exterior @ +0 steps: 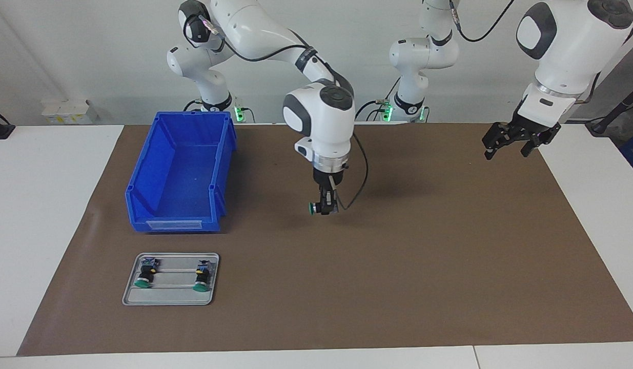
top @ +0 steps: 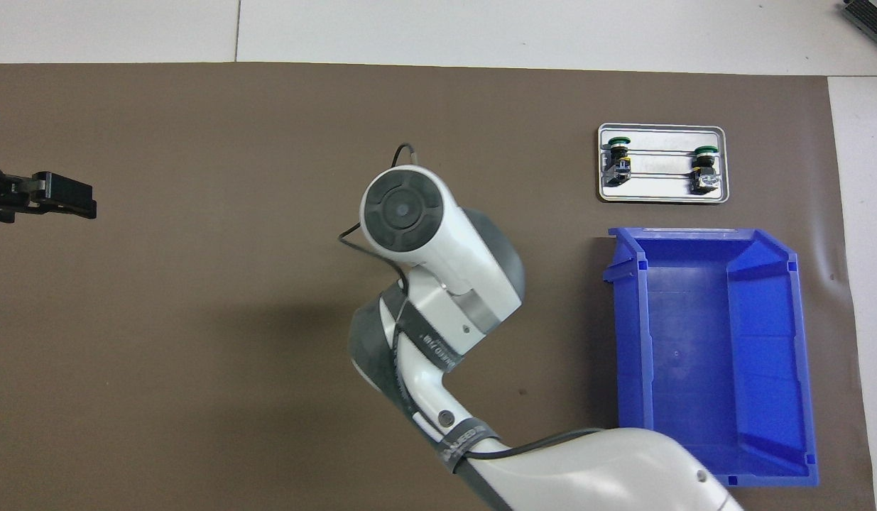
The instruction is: Place and press button with both arms
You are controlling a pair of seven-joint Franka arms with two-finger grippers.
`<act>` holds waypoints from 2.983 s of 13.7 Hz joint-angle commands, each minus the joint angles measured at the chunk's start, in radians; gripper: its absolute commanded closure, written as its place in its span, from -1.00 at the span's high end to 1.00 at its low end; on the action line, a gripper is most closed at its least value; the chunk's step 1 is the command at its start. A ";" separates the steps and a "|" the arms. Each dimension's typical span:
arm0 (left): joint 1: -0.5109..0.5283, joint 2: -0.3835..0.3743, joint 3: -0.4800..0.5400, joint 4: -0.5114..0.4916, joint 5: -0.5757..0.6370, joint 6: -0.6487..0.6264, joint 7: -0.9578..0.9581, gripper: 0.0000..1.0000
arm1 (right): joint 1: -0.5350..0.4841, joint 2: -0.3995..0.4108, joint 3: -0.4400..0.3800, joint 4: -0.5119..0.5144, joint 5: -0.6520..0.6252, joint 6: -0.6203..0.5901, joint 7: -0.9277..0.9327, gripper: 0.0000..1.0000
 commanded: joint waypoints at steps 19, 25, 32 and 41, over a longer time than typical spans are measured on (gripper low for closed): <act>-0.164 -0.082 0.002 -0.205 -0.079 0.266 0.112 1.00 | -0.053 -0.203 -0.005 -0.256 -0.039 0.149 -0.294 1.00; -0.322 -0.148 0.000 -0.390 -0.116 0.441 0.440 1.00 | -0.334 -0.341 -0.005 -0.295 0.053 0.059 -1.064 1.00; -0.466 -0.067 0.003 -0.440 -0.153 0.514 0.784 1.00 | -0.572 -0.465 -0.005 -0.287 0.125 -0.090 -1.668 1.00; -0.575 0.056 0.006 -0.435 -0.095 0.650 0.864 1.00 | -0.632 -0.602 -0.014 -0.247 0.107 -0.336 -2.015 1.00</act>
